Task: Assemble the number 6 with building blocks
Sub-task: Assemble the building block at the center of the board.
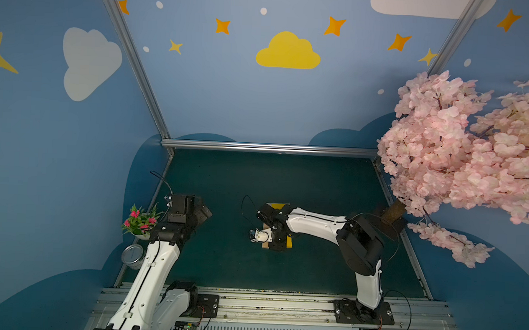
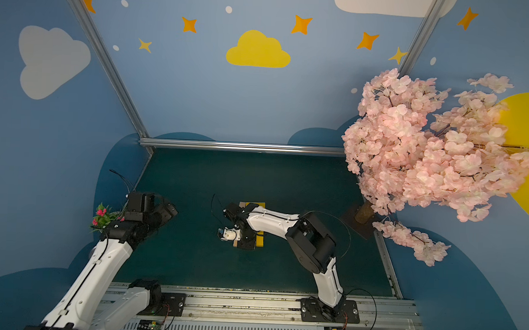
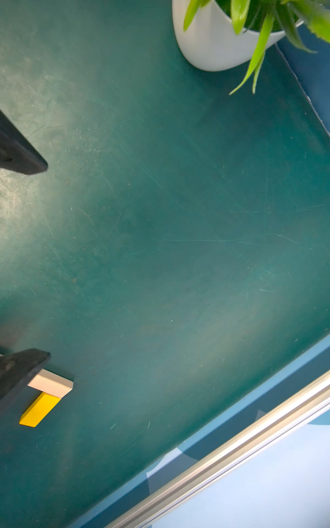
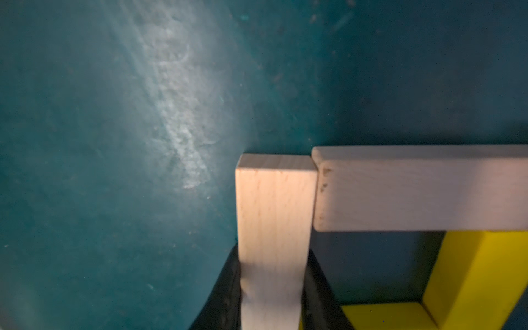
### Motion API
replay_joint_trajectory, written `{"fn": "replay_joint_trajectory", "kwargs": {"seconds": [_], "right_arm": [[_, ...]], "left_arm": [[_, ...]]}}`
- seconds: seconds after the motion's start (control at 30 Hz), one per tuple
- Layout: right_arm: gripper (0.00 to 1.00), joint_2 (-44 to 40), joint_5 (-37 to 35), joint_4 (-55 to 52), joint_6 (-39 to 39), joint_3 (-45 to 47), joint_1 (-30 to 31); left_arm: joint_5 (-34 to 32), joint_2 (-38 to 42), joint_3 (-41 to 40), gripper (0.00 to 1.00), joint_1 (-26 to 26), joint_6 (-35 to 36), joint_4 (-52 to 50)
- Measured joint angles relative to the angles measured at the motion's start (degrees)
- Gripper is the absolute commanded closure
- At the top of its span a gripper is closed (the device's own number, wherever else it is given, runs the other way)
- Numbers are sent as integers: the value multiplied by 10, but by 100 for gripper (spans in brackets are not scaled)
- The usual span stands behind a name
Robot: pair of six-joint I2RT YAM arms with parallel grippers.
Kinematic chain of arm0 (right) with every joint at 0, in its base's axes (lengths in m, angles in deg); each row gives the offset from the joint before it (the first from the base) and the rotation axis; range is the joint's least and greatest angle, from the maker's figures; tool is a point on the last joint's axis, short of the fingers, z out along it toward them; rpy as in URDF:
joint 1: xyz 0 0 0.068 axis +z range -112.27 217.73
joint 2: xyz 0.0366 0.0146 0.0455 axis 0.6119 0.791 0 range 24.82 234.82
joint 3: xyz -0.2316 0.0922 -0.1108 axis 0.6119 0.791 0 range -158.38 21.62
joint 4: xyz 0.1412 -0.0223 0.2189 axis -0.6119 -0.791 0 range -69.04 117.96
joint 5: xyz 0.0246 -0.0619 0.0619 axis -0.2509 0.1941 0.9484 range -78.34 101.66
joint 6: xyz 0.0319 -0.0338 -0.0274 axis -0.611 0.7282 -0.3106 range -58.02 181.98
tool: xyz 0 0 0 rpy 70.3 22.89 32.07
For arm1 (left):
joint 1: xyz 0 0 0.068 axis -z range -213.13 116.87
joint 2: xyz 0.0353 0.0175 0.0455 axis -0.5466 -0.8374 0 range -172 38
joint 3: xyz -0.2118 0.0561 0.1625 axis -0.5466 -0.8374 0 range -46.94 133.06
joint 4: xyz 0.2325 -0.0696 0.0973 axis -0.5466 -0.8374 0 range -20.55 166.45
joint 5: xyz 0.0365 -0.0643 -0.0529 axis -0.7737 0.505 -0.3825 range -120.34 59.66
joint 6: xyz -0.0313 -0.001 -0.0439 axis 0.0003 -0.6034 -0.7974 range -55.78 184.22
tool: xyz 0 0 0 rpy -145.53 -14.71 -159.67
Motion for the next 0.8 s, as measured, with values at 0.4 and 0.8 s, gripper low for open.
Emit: {"fn": "replay_joint_trajectory", "kwargs": {"seconds": [0.4,0.8], "right_arm": [[75,0,-12,1,-2,0,0],[34,8,-20,-4,-18,-12,-3]], "left_arm": [[0,21,-12,3,-3,0,-1],[0,33,-19,3,-5,0,-9]]}}
